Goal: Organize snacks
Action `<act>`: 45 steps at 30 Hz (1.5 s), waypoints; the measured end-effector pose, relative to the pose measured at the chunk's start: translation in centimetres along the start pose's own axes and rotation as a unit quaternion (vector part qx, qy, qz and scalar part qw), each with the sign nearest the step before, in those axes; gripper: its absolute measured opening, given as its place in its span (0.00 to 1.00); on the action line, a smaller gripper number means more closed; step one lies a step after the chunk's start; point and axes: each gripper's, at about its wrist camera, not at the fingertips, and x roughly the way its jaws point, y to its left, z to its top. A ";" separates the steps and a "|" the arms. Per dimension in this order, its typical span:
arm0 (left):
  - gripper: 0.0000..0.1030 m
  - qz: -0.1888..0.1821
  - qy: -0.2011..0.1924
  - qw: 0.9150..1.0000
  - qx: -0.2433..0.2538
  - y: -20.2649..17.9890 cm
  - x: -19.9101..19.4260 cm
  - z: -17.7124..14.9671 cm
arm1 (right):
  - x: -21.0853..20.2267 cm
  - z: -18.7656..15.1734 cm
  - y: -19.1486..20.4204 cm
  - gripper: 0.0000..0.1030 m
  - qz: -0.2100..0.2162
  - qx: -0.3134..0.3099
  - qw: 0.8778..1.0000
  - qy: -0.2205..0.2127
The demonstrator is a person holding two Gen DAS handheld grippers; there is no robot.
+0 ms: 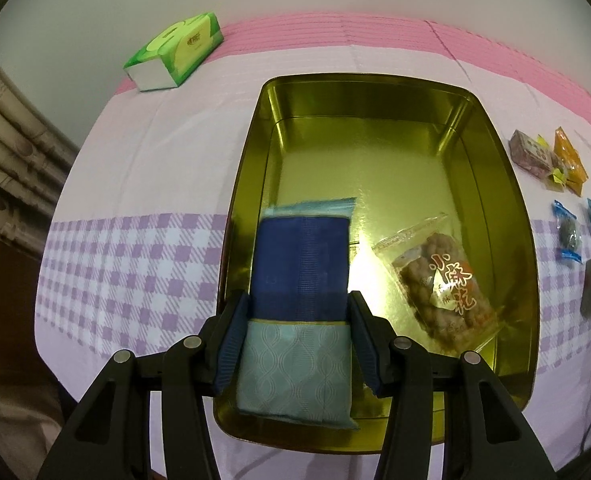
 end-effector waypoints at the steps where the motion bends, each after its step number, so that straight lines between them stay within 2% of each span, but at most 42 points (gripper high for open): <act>1: 0.49 0.000 -0.001 1.000 -0.002 0.0 0.0 0.0 | 0.0 0.1 0.1 0.48 -0.001 -0.002 1.000 0.000; 15: 0.51 -0.023 -0.004 0.999 -0.036 0.5 -0.4 -0.1 | -0.2 -0.1 0.0 0.41 -0.010 0.008 1.000 0.002; 25: 0.53 -0.015 -0.048 0.997 -0.051 0.5 -2.4 -1.3 | -1.5 -2.2 -0.4 0.40 -0.011 0.032 0.999 0.000; 32: 0.53 -0.022 -0.086 0.994 -0.065 0.9 -4.3 -1.6 | -5.3 -3.3 -1.5 0.40 -0.018 0.043 0.998 -0.032; 35: 0.54 -0.012 -0.096 0.993 -0.074 1.3 -4.8 -1.6 | -8.0 -3.9 -1.3 0.40 -0.014 0.037 0.998 -0.053; 40: 0.54 0.000 -0.104 0.990 -0.099 2.9 -5.1 -1.8 | -10.5 -3.4 2.3 0.40 0.011 0.012 0.997 -0.077; 45: 0.54 0.010 -0.101 0.986 -0.130 5.0 -5.1 -2.5 | -11.7 -4.4 8.2 0.40 0.064 -0.028 0.994 -0.078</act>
